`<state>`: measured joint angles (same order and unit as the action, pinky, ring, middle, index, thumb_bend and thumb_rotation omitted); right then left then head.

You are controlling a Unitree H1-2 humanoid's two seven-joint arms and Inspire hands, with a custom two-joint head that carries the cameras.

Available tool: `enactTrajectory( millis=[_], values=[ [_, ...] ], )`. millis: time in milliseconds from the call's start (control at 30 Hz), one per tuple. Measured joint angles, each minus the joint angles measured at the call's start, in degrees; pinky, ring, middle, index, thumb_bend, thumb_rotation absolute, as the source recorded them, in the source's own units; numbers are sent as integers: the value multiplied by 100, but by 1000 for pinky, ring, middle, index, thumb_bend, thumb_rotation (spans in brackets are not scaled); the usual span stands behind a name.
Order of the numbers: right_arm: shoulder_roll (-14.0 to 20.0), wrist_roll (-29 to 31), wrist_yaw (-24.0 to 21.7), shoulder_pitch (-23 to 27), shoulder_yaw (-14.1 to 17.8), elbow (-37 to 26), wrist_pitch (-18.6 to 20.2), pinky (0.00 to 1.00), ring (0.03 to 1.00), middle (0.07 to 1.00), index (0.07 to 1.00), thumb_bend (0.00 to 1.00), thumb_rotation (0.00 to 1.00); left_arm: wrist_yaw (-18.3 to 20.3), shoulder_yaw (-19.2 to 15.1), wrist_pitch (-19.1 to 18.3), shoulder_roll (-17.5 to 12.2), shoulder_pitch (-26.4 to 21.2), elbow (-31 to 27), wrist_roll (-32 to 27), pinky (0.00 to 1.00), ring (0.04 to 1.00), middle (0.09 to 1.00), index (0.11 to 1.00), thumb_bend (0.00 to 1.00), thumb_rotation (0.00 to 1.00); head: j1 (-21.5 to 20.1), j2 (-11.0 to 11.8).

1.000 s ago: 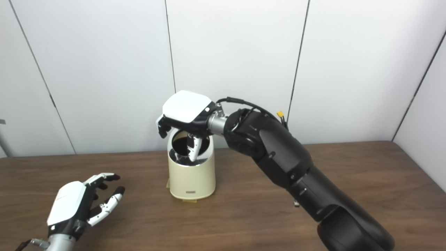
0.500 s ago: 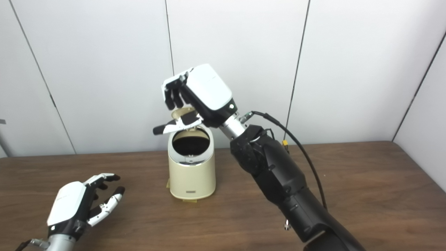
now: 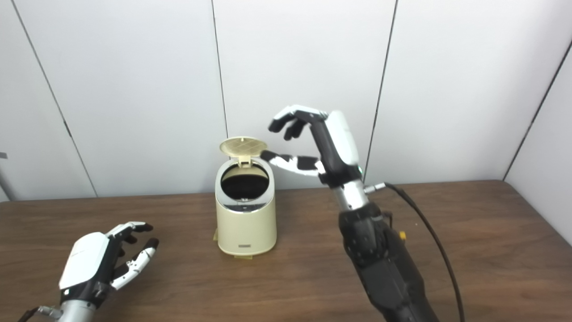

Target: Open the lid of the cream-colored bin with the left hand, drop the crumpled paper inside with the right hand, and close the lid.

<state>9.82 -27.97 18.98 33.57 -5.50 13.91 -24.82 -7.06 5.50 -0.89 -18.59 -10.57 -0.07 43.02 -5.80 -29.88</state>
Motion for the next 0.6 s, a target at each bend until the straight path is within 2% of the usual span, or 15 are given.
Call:
enactTrajectory(
  millis=[67,100,133,167,200,267,333,433,500,600],
  values=[
    [-23,70,62,-268,109,53,-6,556,654,711,496,488,178,-16,-1,21,-1,0,24,0,509,659,752,746,454,816,9,0],
    [-20,103,75,-417,156,148,-9,592,686,737,619,492,428,-23,-1,21,-1,0,31,0,512,662,753,747,452,816,9,0],
    [-13,132,73,-549,197,255,14,634,723,766,702,480,593,-23,0,22,-2,0,31,0,518,667,755,748,453,823,9,0],
    [5,141,65,-685,232,326,77,665,752,788,760,472,711,-23,1,22,-2,0,30,1,530,677,757,750,454,832,9,-9],
    [37,138,56,-854,256,369,135,676,762,795,780,469,751,-21,0,21,-4,1,30,1,534,680,757,751,454,836,9,-17],
    [107,151,-82,-1168,282,322,324,714,799,809,791,371,818,-18,2,22,-17,0,30,2,539,684,755,749,449,839,0,-9],
    [154,163,-256,-1440,288,149,517,707,792,803,781,313,851,-19,2,22,-33,0,32,2,527,674,751,745,430,830,9,-9],
    [156,201,-395,-1738,310,-137,723,678,765,780,760,243,857,-34,3,48,-39,0,44,-5,523,670,744,739,322,727,9,-9],
    [127,240,-400,-1823,327,-158,751,660,749,762,753,211,780,-33,12,91,-49,0,44,-43,522,664,734,732,260,624,27,-9],
    [97,229,-404,-1890,334,-175,862,631,729,746,738,202,645,-41,24,274,-75,0,49,-70,530,662,716,719,236,589,35,0]
  ],
)
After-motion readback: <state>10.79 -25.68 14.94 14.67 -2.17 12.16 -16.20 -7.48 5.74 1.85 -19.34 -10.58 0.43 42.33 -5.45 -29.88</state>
